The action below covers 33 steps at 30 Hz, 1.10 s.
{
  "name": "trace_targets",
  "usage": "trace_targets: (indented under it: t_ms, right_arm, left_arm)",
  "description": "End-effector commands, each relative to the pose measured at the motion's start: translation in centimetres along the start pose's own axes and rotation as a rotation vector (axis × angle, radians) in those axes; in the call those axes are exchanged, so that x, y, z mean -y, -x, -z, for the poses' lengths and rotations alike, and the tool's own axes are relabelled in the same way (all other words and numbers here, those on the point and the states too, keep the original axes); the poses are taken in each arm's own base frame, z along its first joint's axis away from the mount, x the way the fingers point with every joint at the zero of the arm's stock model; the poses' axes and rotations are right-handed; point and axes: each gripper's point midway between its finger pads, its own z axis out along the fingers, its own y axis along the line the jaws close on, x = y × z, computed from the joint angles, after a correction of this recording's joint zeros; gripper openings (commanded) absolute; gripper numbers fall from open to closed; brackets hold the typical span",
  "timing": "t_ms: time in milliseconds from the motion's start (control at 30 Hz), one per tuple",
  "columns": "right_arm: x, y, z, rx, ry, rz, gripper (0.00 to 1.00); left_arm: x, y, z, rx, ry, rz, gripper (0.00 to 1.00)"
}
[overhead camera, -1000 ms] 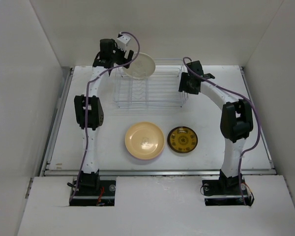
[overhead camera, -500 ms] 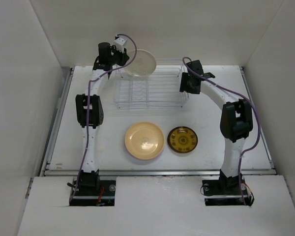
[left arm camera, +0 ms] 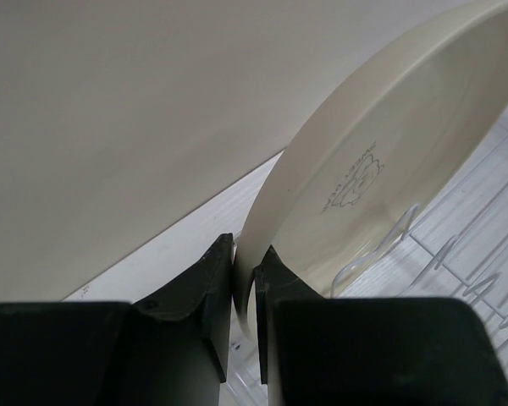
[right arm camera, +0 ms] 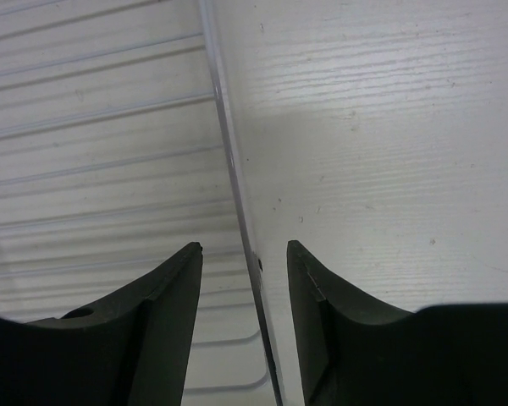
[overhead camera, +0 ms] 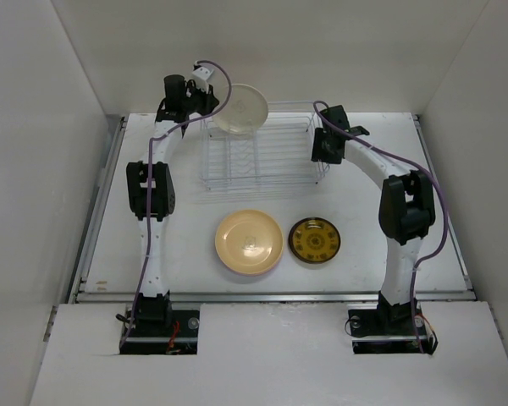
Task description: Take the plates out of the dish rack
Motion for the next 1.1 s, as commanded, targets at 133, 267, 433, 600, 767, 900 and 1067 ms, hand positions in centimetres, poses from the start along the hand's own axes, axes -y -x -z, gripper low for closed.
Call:
trace_targets:
  t_ms: [133, 267, 433, 600, 767, 900, 1067]
  right_arm:
    - [-1.5, 1.7, 1.2, 0.058, 0.045, -0.022, 0.5]
    - [-1.4, 1.3, 1.0, 0.05, 0.042, -0.03, 0.5]
    - [-1.2, 0.6, 0.7, 0.033, 0.035, -0.027, 0.5]
    - [-1.1, 0.2, 0.6, 0.024, 0.032, -0.025, 0.5]
    - [-1.5, 0.8, 0.5, 0.038, 0.047, -0.028, 0.5]
    - [-1.8, 0.7, 0.0, 0.024, 0.053, -0.026, 0.5]
    - [-1.7, 0.4, -0.3, 0.015, 0.05, -0.025, 0.5]
  left_arm:
    - [3.0, 16.6, 5.5, 0.316, -0.05, -0.007, 0.0]
    - [2.8, 18.2, 5.8, 0.373, -0.037, 0.031, 0.0]
    - [3.1, 18.9, 6.6, 0.399, -0.035, -0.061, 0.0]
    - [3.5, 17.5, 6.3, 0.388, -0.059, -0.17, 0.0]
    - [4.4, 15.8, 6.5, 0.357, -0.101, -0.316, 0.0]
    - [4.2, 13.8, 5.9, 0.308, -0.111, -0.356, 0.0]
    - [3.8, 11.3, 4.9, 0.243, -0.123, -0.353, 0.02]
